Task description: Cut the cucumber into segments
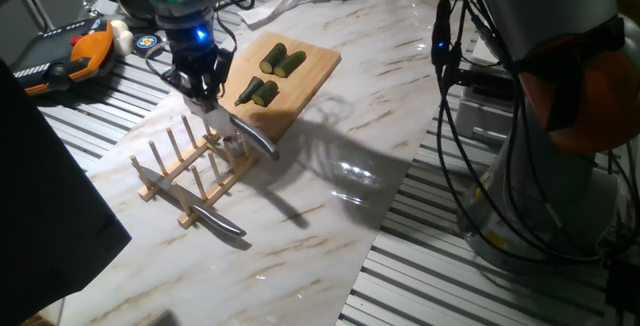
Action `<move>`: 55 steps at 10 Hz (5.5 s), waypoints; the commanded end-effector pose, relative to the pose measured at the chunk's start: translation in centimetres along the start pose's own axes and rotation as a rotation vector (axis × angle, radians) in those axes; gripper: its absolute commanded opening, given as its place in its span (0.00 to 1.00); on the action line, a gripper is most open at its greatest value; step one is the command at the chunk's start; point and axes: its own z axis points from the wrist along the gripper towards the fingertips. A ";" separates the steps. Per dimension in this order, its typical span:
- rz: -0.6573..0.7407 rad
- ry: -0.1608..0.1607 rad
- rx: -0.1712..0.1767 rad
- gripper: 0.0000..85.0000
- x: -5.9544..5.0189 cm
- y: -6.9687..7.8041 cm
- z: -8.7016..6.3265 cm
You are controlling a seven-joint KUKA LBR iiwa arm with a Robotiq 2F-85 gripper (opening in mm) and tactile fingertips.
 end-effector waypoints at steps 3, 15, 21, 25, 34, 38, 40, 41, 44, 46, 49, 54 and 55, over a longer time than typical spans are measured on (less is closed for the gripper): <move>-0.024 0.018 0.008 0.01 -1.1 -0.1 0.5; -0.051 0.022 -0.029 0.01 -1.7 -0.5 5.9; -0.062 0.022 -0.055 0.01 -2.4 -0.9 7.4; -0.058 0.013 -0.065 0.25 -2.4 -1.1 8.0; -0.047 0.001 -0.072 0.53 -2.3 -0.8 7.5; -0.040 0.016 -0.044 0.55 -1.9 -0.6 4.6; -0.055 0.039 -0.028 0.56 -2.4 -1.5 1.8; -0.071 0.046 -0.020 0.56 -2.9 -2.5 0.5; -0.100 0.002 0.076 0.47 -3.2 -3.8 -1.2; -0.139 -0.030 0.138 0.42 -3.4 -4.6 -1.5; -0.222 -0.058 0.156 0.43 -3.6 -6.0 -1.9; -0.294 -0.082 0.151 0.49 -3.6 -8.0 -2.4; -0.303 -0.086 0.151 0.52 -3.8 -8.6 -2.6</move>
